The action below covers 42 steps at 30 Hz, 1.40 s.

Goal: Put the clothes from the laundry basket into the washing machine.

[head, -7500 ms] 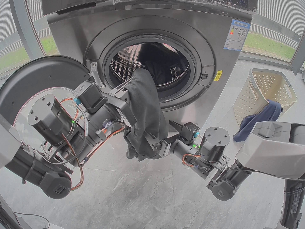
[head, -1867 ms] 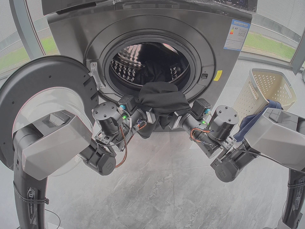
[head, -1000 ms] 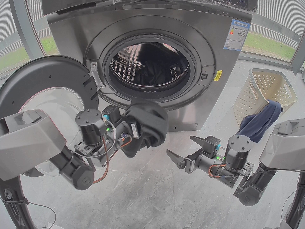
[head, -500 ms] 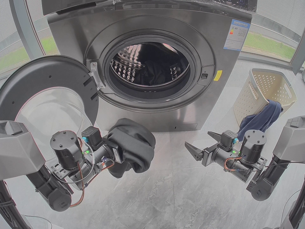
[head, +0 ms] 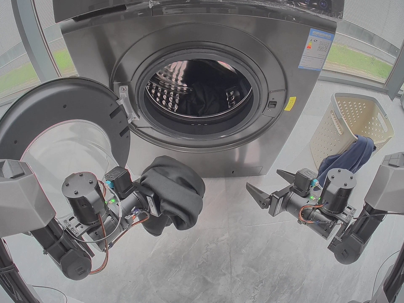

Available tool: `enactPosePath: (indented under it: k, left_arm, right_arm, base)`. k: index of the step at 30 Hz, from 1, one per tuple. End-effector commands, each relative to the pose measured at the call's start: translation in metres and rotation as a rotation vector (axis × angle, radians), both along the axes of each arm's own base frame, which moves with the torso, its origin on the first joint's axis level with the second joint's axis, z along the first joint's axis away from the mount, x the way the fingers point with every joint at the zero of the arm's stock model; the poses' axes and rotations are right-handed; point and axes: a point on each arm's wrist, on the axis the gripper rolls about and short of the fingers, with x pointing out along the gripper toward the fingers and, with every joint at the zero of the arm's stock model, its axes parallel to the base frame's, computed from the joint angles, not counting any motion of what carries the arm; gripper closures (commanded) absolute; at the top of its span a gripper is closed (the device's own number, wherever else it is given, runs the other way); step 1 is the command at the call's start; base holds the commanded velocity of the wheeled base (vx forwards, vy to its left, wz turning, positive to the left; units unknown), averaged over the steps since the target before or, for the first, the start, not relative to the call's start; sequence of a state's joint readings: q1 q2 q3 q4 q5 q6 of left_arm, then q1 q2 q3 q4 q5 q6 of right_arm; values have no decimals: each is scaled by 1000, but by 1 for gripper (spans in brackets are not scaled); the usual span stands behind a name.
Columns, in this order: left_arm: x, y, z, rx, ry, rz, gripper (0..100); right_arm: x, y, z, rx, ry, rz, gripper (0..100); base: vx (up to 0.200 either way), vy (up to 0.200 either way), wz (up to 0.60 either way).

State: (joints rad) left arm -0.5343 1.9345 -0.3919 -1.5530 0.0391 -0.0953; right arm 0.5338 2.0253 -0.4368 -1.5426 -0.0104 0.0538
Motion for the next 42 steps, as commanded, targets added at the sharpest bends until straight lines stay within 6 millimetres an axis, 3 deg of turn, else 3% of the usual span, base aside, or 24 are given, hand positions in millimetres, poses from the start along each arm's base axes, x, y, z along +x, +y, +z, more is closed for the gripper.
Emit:
enactPosePath:
  k: [1,13,21,28,30,36,40,42]
  left_arm:
    - [-1,-2,1,-2,-6,-6,100]
    - [-2,-9,0,-2,-4,-28,100]
    - [-3,-19,-5,2,6,-57,100]
    - [6,-43,-9,-11,-11,-92,100]
    - [26,-56,-10,-28,-46,-98,100]
    - [68,-63,-20,-53,-92,-108,100]
    - [66,-60,-26,-39,-59,-60,100]
    - [51,-52,-33,-3,-15,-17,100]
  right_arm:
    - [0,0,0,1,-1,3,0]
    - [-5,3,-3,-10,16,20,0]
    - [-39,10,-15,-59,91,150,0]
    - [-48,16,-11,-52,83,193,0]
    - [-48,17,-10,-54,79,195,0]
    - [-50,20,-9,-50,74,202,0]
    - [-50,19,-9,-52,74,202,0]
    - [-50,19,-9,-50,75,199,0]
  base:
    - [200,0,0]
    - [200,0,0]
    - [125,0,0]
    - [0,0,0]
    - [0,0,0]
    - [0,0,0]
    - [0,0,0]
    - [0,0,0]
